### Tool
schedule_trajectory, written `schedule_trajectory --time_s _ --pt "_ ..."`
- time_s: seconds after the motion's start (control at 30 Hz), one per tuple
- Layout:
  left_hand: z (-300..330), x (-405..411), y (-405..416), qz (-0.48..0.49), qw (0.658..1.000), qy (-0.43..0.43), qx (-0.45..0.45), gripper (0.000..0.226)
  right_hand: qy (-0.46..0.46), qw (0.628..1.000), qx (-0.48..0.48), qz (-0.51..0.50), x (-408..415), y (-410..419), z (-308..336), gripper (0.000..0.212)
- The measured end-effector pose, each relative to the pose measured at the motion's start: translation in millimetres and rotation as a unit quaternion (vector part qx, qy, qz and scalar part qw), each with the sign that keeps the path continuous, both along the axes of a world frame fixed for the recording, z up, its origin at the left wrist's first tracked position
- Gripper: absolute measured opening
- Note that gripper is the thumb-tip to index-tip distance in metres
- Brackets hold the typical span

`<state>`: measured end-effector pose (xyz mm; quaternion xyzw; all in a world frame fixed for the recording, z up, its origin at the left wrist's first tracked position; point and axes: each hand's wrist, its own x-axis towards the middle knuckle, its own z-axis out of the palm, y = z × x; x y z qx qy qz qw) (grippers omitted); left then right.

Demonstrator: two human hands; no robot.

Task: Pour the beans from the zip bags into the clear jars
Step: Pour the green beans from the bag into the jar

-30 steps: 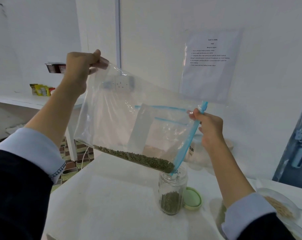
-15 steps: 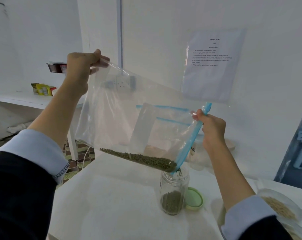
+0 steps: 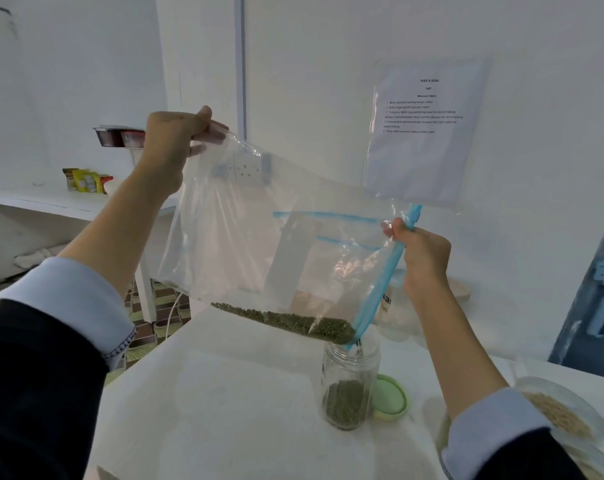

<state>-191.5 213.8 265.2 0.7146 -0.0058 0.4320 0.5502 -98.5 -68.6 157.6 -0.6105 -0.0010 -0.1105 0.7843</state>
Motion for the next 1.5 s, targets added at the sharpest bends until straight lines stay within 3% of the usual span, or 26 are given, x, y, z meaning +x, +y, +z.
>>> schedule_trajectory --time_s 1.5 --pt "10 5 -4 -0.009 1.000 -0.008 0.029 0.033 0.003 1.000 0.020 -0.001 -5 -7 -7 0.011"
